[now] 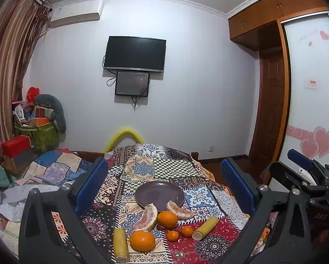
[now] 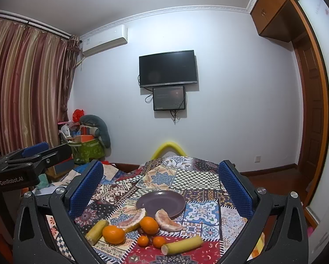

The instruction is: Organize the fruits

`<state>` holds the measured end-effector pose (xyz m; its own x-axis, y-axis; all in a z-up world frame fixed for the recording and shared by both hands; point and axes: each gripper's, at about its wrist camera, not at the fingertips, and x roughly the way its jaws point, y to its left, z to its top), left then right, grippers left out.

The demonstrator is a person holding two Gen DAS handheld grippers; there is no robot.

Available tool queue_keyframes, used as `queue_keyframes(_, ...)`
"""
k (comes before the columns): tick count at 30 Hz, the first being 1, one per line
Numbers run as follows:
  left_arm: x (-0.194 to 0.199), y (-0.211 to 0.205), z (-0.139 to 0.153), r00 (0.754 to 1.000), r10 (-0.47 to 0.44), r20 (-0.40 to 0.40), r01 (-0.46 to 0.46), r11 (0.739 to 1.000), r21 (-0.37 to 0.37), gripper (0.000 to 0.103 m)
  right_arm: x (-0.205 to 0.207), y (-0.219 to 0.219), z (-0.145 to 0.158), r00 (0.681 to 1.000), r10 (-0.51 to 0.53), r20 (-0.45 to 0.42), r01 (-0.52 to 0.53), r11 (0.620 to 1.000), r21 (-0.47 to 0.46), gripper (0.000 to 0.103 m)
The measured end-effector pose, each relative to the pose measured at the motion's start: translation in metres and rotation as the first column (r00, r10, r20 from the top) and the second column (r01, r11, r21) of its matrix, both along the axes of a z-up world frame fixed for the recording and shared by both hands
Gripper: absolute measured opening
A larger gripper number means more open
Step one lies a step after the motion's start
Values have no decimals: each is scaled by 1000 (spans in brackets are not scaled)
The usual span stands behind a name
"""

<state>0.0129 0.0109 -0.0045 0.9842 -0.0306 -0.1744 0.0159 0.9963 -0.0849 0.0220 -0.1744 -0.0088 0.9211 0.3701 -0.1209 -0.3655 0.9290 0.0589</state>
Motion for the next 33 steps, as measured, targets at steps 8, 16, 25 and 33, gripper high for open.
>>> queue_keyframes(8, 3, -1, -2, 1000, 0, -2, 0, 1000, -2, 103, 0, 0, 0, 1000, -3, -3, 3, 1000, -1, 103)
queue_keyframes(16, 3, 0, -3, 1000, -1, -5, 1, 1000, -2, 103, 0, 0, 2, 1000, -4, -8, 4, 1000, 0, 103)
queue_keyframes(25, 4, 0, -5, 1000, -7, -14, 7, 1000, 2, 103, 1, 1, 0, 1000, -2, -13, 2, 1000, -2, 103)
queue_keyframes(33, 10, 5, -9, 999, -4, -33, 3, 1000, -17, 103, 9, 4, -4, 999, -8, -32, 7, 1000, -23, 103)
